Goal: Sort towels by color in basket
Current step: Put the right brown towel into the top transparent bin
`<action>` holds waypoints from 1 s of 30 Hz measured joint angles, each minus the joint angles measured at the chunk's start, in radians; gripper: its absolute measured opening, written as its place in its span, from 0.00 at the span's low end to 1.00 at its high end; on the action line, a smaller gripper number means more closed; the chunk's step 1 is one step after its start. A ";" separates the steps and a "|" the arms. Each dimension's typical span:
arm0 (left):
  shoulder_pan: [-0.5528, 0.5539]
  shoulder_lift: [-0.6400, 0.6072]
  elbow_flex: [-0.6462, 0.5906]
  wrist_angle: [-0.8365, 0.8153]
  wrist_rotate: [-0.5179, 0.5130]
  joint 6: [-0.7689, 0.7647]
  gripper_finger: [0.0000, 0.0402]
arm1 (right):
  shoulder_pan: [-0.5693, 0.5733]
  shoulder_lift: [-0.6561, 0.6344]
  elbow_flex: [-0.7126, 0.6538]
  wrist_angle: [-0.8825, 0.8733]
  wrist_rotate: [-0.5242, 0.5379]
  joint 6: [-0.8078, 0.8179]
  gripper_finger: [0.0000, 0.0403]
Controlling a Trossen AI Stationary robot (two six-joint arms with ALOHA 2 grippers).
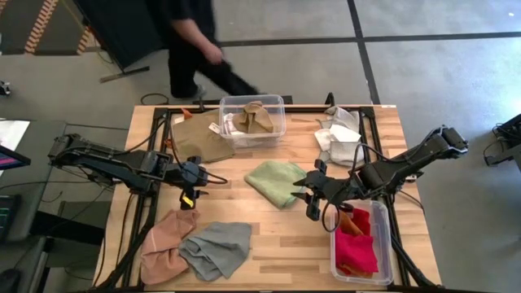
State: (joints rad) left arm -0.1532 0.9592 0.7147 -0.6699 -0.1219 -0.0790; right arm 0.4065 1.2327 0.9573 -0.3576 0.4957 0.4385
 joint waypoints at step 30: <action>0.000 0.000 0.000 0.009 0.002 0.002 0.44 | 0.051 0.072 0.000 -0.023 0.000 -0.005 0.45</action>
State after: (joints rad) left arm -0.1532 0.9596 0.7147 -0.6613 -0.1200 -0.0772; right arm 0.4580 1.3049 0.9573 -0.3807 0.4953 0.4335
